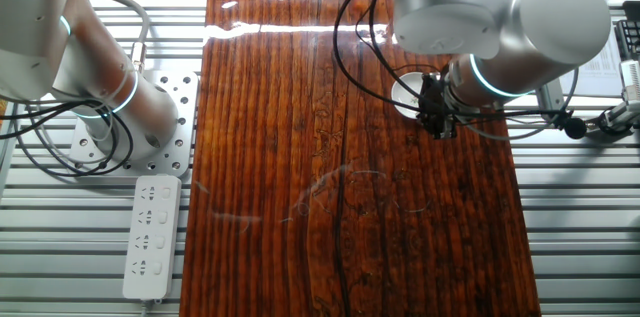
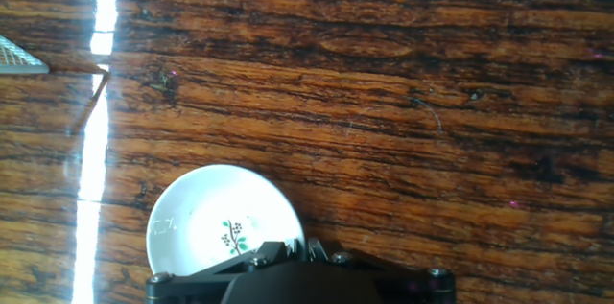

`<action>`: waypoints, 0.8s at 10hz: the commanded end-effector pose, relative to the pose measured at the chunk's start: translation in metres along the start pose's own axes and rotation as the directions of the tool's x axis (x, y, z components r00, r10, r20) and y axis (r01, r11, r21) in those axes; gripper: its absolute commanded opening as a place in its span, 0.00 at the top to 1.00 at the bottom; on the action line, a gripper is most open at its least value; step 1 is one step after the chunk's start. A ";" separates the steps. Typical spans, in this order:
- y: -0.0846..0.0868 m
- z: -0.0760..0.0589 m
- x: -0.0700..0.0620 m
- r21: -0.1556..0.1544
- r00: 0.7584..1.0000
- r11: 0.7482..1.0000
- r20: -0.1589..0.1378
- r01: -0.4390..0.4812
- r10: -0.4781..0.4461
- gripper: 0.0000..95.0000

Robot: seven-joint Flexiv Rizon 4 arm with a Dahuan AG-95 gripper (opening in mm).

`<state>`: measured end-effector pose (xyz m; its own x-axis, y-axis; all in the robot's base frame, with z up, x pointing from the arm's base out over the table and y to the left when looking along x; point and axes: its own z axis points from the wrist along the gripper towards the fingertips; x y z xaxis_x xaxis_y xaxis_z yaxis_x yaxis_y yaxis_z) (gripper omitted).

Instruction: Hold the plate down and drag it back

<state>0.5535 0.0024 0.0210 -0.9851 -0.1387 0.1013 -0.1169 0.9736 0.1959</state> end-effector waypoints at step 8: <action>0.000 0.000 0.000 -0.001 0.999 0.999 0.005 -0.051 0.051 1.00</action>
<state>0.5530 0.0023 0.0209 -0.9903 -0.0881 0.1070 -0.0665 0.9793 0.1912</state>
